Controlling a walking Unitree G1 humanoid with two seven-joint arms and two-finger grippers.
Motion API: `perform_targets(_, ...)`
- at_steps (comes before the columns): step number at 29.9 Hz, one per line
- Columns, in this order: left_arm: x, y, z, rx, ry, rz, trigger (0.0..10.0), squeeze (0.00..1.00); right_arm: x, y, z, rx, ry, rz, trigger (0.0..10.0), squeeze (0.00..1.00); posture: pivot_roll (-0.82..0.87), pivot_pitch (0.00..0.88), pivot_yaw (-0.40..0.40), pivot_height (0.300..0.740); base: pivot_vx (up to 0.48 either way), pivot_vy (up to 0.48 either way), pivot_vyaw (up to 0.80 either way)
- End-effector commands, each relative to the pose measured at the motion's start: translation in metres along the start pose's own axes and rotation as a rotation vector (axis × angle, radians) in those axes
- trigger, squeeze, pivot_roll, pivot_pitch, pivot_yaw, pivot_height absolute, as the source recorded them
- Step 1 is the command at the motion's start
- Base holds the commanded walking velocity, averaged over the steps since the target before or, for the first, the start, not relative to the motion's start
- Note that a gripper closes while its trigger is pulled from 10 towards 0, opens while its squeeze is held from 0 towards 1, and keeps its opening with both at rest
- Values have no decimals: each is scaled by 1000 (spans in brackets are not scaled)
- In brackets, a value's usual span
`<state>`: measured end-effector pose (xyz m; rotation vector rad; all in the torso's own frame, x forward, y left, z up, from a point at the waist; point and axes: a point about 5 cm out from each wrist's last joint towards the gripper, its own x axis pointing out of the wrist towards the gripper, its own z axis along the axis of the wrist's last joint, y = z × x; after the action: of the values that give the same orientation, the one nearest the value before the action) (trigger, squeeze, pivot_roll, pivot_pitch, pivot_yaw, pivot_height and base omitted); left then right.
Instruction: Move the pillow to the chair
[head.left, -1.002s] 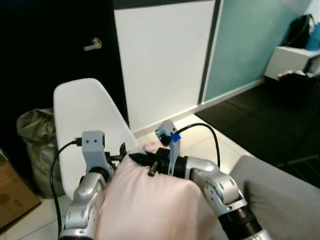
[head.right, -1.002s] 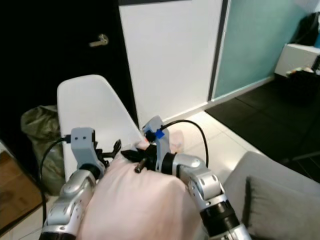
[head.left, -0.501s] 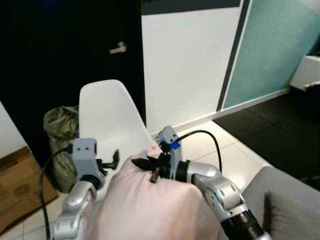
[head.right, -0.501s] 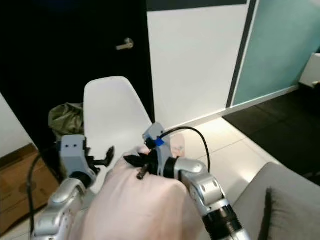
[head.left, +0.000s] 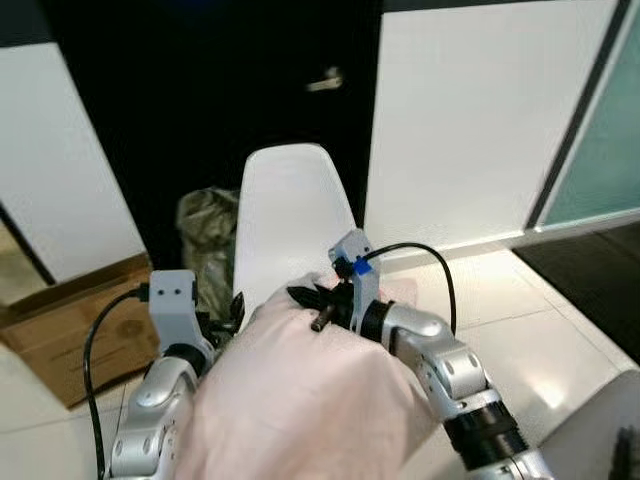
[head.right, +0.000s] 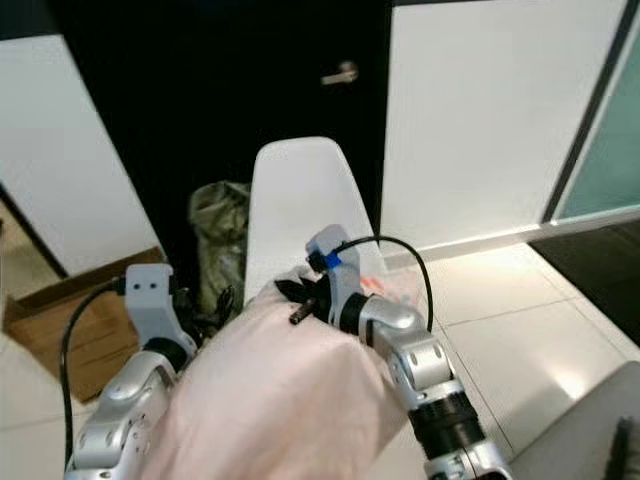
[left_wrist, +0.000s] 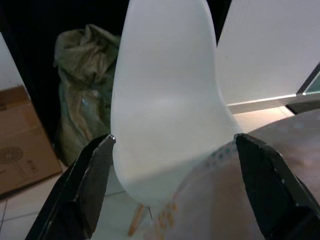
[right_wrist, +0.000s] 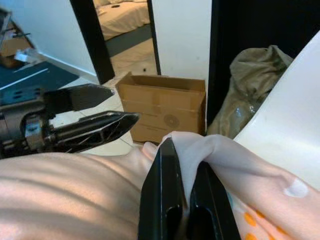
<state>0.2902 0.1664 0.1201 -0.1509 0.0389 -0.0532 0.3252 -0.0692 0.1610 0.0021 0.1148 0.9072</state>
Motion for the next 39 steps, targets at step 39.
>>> perform_targets(39,7,3,19,-6,-65,29,10000,0,4,3,23,-31,-132,3,10000,0,-196,0,12,729,157,-32,0)
